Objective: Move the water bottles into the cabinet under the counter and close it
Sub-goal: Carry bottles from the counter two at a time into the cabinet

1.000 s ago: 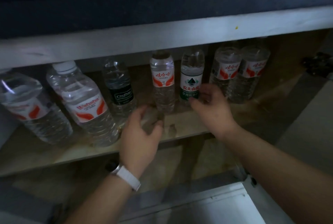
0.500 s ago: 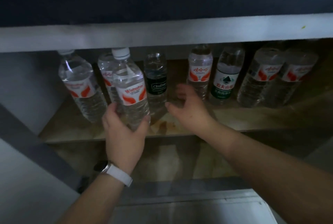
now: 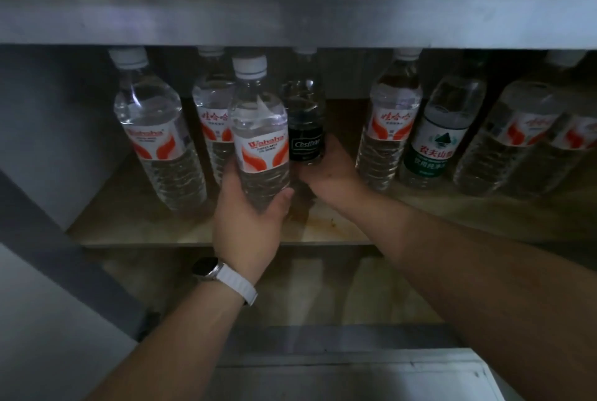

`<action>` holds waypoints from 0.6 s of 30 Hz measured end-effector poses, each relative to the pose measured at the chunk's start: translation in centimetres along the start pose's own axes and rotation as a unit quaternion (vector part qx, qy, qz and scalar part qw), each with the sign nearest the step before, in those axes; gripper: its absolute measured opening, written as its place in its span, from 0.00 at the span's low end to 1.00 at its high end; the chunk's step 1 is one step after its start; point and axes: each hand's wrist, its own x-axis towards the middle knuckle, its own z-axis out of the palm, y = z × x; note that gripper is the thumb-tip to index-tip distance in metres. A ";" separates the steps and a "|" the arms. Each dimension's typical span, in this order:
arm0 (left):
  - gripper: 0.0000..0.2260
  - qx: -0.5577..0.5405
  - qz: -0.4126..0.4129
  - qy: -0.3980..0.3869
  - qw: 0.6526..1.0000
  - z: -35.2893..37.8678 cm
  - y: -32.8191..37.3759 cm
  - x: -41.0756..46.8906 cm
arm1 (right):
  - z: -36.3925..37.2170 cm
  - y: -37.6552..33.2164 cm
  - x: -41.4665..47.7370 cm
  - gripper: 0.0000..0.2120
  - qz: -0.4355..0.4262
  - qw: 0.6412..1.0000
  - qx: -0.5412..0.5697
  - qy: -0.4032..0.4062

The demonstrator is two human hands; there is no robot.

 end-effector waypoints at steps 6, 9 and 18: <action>0.31 0.003 -0.001 -0.027 1.000 1.7 -0.1 1.8 | -0.3 0.8 -0.6 0.29 0.014 0.997 -0.020 0.075; 0.33 0.010 -0.011 -0.026 1.000 2.7 -0.1 2.5 | -0.4 1.2 -0.8 0.29 0.023 0.993 -0.043 0.105; 0.33 0.059 0.021 -0.049 0.997 4.5 -1.1 4.8 | 0.5 1.7 -0.2 0.31 0.041 0.983 -0.042 0.176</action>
